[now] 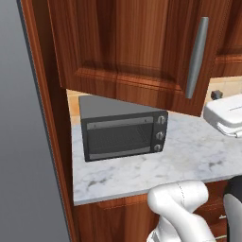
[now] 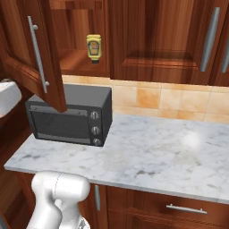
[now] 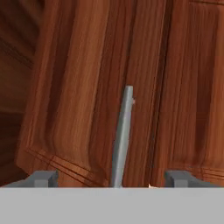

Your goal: Move the oil and vinegar bottle and mustard from the cabinet to the dining counter.

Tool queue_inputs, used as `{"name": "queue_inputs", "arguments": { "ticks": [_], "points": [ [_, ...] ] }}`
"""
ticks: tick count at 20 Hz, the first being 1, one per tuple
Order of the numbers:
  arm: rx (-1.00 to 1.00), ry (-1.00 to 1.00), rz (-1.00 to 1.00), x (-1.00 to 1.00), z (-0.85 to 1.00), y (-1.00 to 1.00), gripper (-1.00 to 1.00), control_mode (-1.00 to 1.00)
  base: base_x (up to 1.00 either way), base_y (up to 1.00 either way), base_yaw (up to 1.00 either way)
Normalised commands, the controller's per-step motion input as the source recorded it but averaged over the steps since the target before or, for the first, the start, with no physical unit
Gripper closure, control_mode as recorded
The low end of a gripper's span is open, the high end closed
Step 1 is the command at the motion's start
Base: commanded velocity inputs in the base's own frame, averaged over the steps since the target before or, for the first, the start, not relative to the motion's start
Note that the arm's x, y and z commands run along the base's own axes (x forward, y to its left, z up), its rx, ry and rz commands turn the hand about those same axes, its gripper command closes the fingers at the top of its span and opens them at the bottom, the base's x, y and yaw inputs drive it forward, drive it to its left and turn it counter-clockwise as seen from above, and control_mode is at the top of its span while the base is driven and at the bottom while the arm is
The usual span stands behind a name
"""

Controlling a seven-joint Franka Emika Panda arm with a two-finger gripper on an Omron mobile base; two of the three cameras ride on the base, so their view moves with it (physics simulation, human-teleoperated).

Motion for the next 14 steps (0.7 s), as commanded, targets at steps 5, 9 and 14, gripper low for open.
{"name": "queue_inputs", "arguments": {
  "ticks": [5, 9, 14],
  "points": [
    [0.38, 0.11, 0.01, -0.21, 0.0, -1.0, -1.0, -1.0, 0.0, 0.0, 0.0],
    [0.49, 0.18, 0.08, 0.23, 0.02, -0.95, -1.0, -1.0, 0.0, 0.0, 0.0],
    [0.45, 0.3, 0.14, 0.79, 0.0, -0.37, -1.0, -1.0, 0.0, 0.0, 0.0]
  ]
}}
